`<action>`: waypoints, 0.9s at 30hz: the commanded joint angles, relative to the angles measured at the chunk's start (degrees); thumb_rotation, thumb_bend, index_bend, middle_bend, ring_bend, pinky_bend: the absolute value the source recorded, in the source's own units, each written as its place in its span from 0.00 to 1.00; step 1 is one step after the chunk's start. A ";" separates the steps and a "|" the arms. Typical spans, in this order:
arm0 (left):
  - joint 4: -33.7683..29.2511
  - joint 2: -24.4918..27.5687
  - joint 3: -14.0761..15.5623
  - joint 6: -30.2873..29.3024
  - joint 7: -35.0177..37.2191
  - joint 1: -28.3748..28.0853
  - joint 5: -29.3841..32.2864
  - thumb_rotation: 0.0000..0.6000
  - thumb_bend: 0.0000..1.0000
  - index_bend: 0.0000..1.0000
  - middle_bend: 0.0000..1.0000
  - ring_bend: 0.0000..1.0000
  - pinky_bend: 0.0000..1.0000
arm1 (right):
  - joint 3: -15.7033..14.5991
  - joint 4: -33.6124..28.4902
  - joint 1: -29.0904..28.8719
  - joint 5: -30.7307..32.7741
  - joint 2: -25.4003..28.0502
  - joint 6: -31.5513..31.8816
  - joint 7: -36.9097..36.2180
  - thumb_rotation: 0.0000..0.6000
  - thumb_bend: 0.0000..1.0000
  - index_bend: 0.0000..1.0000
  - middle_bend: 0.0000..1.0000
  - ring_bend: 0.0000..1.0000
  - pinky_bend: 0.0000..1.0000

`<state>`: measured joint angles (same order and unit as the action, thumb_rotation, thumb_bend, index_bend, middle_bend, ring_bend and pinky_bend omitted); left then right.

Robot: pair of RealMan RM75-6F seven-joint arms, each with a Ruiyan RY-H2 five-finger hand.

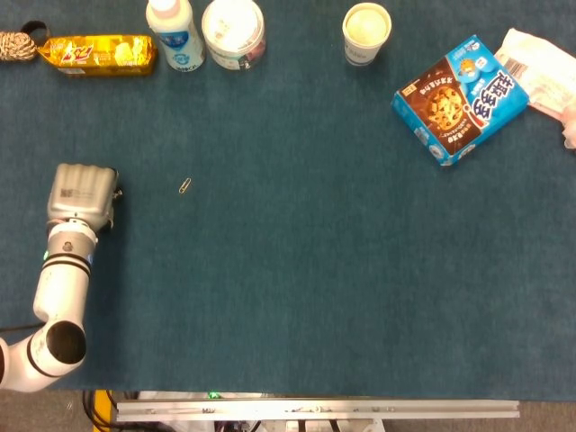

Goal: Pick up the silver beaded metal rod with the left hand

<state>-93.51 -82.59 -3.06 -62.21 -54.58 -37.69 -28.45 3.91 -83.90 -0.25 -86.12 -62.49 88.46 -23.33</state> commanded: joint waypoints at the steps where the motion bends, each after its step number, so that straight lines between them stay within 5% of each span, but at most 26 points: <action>1: -1.42 0.55 1.01 -0.28 -0.03 -0.29 -0.60 1.00 0.45 0.36 0.73 0.80 0.95 | 0.00 0.02 0.09 0.02 -0.01 0.06 -0.03 1.00 0.15 0.43 0.52 0.40 0.36; 18: -1.87 0.21 2.43 -4.68 9.58 2.80 -9.83 1.00 0.34 0.41 0.75 0.81 0.95 | 0.03 0.72 0.39 -0.08 -0.29 0.21 -0.63 1.00 0.15 0.43 0.52 0.40 0.36; 27: 1.15 -2.01 1.82 -3.97 10.55 3.07 -8.96 1.00 0.33 0.43 0.75 0.82 0.96 | 0.07 0.68 0.52 -0.11 -0.18 0.32 -0.61 1.00 0.15 0.43 0.52 0.40 0.36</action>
<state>-92.53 -84.43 -1.14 -66.25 -44.11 -34.64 -37.52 3.98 -83.22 0.27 -86.23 -62.67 88.78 -23.94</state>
